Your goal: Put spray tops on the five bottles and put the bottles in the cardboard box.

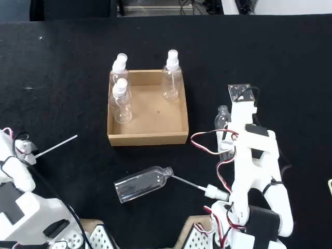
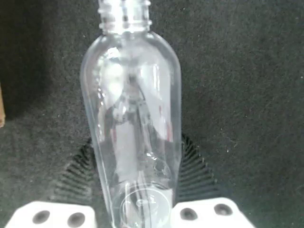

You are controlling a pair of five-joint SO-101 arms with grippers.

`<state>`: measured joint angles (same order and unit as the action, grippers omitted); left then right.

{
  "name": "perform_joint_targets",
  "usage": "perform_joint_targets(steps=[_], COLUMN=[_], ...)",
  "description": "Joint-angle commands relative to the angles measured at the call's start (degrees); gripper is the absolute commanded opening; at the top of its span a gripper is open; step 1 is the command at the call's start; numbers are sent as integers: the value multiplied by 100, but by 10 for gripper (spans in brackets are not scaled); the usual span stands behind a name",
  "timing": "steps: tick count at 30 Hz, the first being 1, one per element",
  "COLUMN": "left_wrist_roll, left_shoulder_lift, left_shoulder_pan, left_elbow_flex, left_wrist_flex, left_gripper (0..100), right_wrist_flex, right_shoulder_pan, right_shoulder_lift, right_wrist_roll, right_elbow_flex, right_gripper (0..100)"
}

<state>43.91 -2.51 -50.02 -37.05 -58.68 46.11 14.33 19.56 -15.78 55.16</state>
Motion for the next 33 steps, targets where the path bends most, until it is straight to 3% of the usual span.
perform_joint_targets(steps=[1,3,5,8,10,13,16,18,20,25,33], left_wrist_roll=[18,18,9,-26,-431,-1741,-3859,-4879,-4958,-4879,-4176], left_shoulder_lift=[114,149,158,149,149,149,220,246,264,255,290], left_shoulder_pan=[242,233,233,189,189,251,356,365,356,312,303], left_elbow_flex=[57,136,224,514,664,787,1015,1059,1165,1385,1209], left_wrist_flex=[70,53,35,35,26,-316,-668,-774,-967,-1275,-1169], left_gripper=[131,13,70,37,30,41,41,41,52,238,212], right_wrist_flex=[-97,-97,-97,-88,-88,-88,-88,-88,-88,-88,-88], right_shoulder_pan=[-70,-62,-62,-62,-62,-62,-62,-62,-62,-62,-62], right_shoulder_lift=[-31,-31,-31,-31,-31,-31,-31,-31,-31,-31,-31], right_wrist_roll=[-70,-70,-70,-70,-70,-70,-70,-70,-70,-70,-70], right_elbow_flex=[-22,-22,-22,-22,-22,-22,-22,-22,-22,-22,-22], right_gripper=[10,10,10,10,10,10,10,10,10,10,10])
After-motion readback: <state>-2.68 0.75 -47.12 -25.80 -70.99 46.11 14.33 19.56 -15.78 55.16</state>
